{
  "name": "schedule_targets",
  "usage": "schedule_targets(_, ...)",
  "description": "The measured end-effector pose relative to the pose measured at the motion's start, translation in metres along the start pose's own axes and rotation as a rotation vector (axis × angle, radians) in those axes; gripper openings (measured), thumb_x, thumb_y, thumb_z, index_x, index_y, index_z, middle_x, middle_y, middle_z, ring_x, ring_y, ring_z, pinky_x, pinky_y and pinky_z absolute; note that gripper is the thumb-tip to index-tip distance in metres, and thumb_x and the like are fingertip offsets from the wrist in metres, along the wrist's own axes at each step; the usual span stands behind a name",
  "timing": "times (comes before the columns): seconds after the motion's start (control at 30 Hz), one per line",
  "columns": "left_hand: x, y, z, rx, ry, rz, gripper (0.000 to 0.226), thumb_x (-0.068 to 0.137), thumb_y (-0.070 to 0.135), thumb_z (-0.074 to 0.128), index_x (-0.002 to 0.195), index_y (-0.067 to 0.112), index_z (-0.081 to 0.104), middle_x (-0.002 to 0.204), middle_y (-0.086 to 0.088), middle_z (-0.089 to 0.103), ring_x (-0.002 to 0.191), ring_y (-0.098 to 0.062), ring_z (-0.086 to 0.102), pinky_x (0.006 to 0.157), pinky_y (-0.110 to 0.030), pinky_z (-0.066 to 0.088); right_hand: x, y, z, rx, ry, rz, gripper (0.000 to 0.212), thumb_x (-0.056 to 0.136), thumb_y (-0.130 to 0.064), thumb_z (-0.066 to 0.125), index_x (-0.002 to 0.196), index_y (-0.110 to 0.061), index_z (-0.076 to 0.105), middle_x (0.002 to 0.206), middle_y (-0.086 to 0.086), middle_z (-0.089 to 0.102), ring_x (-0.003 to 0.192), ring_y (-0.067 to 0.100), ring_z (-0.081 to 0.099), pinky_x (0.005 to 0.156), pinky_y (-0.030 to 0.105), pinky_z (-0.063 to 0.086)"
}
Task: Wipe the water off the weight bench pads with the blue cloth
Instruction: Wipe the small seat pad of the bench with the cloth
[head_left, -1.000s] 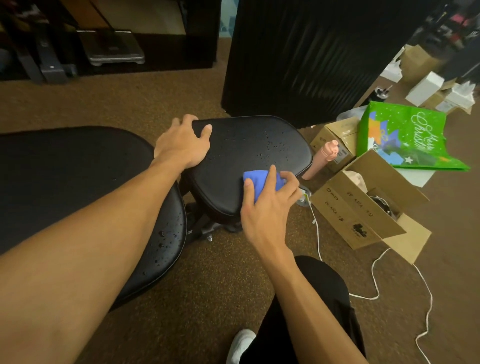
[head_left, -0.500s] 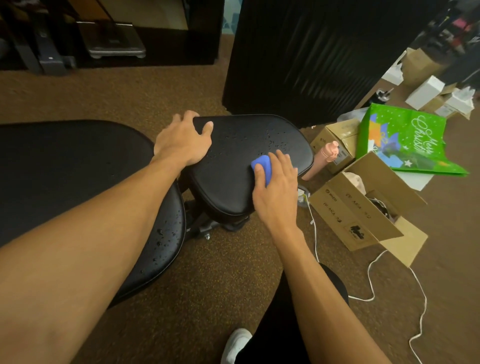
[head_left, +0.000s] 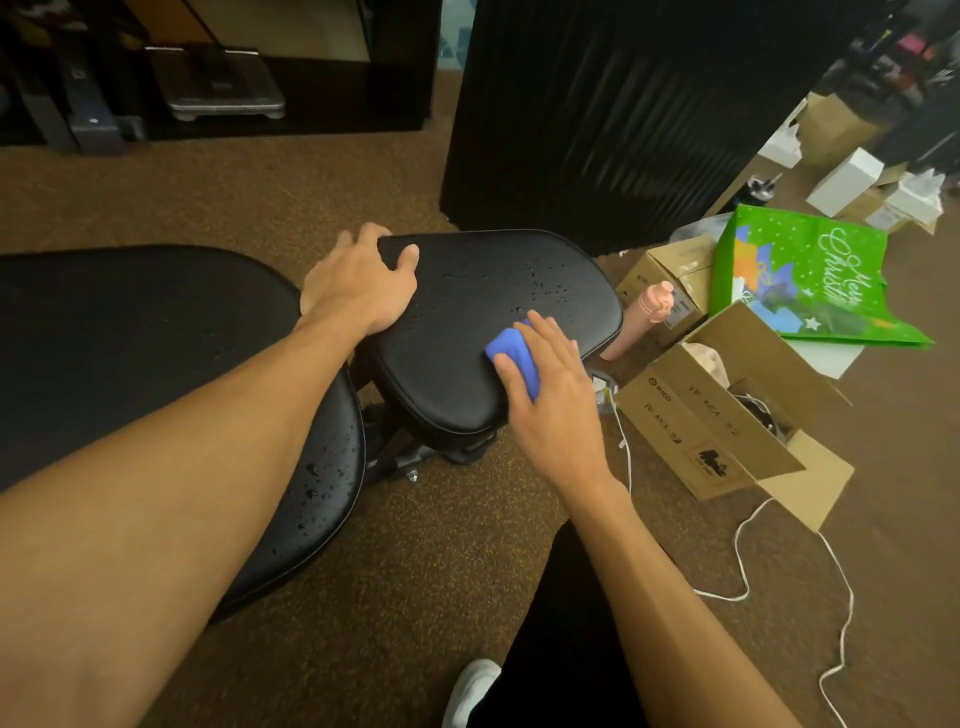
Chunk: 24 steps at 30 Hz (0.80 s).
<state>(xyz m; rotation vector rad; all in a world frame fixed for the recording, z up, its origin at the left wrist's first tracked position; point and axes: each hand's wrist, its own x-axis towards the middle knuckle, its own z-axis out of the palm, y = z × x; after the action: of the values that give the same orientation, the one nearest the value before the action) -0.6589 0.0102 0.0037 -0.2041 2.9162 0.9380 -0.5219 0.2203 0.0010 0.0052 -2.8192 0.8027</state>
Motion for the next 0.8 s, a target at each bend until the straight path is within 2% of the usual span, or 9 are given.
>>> schedule_targets(0.1,-0.001,0.0,0.0,-0.004,0.005,0.0,0.06,0.108,0.066,0.036,0.158,0.032,0.042,0.152,-0.009,0.049,0.137,-0.037,0.053,0.108,-0.051,0.042,0.004,0.02,-0.012,0.072,0.096,0.096,0.047,0.108,-0.037,0.055,0.15,-0.015,0.054,0.163,-0.002,0.045,0.155,0.013,0.031,0.129,0.035,0.021)
schedule_targets(0.17,0.0,0.0,0.001,-0.002,0.008,-0.001,0.06,0.108,0.066,0.037,0.158,0.032,0.042,0.151,-0.009,0.049,0.137,-0.037,0.053,0.107,-0.051,0.043,0.025,0.024,-0.011,0.087,0.122,0.197,0.046,0.109,-0.035,0.053,0.15,-0.014,0.054,0.166,0.001,0.041,0.158,0.018,0.027,0.13,0.039,0.018)
schedule_targets(0.23,0.0,0.0,0.002,0.003,0.011,-0.001,0.061,0.108,0.066,0.037,0.157,0.032,0.042,0.151,-0.01,0.05,0.137,-0.037,0.054,0.107,-0.05,0.043,0.036,0.017,-0.007,0.05,0.102,0.213,0.047,0.111,-0.034,0.05,0.153,-0.013,0.05,0.169,0.004,0.036,0.16,0.021,0.022,0.132,0.045,0.013)
schedule_targets(0.4,0.0,0.0,0.002,0.003,0.022,0.001,0.06,0.108,0.066,0.037,0.156,0.031,0.043,0.151,-0.009,0.051,0.136,-0.036,0.054,0.107,-0.05,0.043,0.004,0.021,-0.017,0.041,-0.015,0.039,0.05,0.111,-0.037,0.05,0.157,-0.018,0.046,0.17,-0.005,0.032,0.159,0.01,0.019,0.129,0.035,0.011)
schedule_targets(0.5,0.0,0.0,0.002,0.004,0.023,0.002,0.06,0.108,0.067,0.037,0.157,0.032,0.043,0.152,-0.009,0.051,0.136,-0.037,0.054,0.107,-0.05,0.043,0.021,0.033,-0.022,0.057,0.042,0.158,0.051,0.112,-0.037,0.046,0.159,-0.016,0.043,0.172,0.0,0.028,0.161,0.018,0.016,0.132,0.044,0.014)
schedule_targets(0.6,0.001,0.0,0.003,0.01,0.022,-0.005,0.06,0.108,0.067,0.037,0.157,0.033,0.043,0.151,-0.009,0.051,0.136,-0.037,0.054,0.106,-0.05,0.043,0.049,0.029,-0.012,0.012,0.053,0.239,0.052,0.113,-0.035,0.043,0.16,-0.013,0.04,0.173,0.006,0.024,0.163,0.025,0.009,0.132,0.05,0.009)
schedule_targets(0.7,0.0,0.0,0.003,0.001,0.024,-0.009,0.06,0.107,0.067,0.038,0.156,0.033,0.043,0.15,-0.009,0.052,0.136,-0.037,0.054,0.106,-0.05,0.043,0.04,0.022,-0.009,-0.016,0.011,0.129,0.052,0.113,-0.036,0.044,0.16,-0.015,0.04,0.173,0.003,0.026,0.162,0.021,0.012,0.129,0.04,0.003)
schedule_targets(0.8,-0.002,0.0,0.001,-0.018,0.027,0.003,0.06,0.107,0.067,0.038,0.156,0.032,0.044,0.15,-0.009,0.052,0.136,-0.036,0.054,0.108,-0.049,0.042,0.016,0.032,-0.021,-0.011,0.017,0.052,0.05,0.112,-0.039,0.045,0.158,-0.017,0.045,0.17,-0.003,0.033,0.16,0.014,0.019,0.126,0.033,0.009)
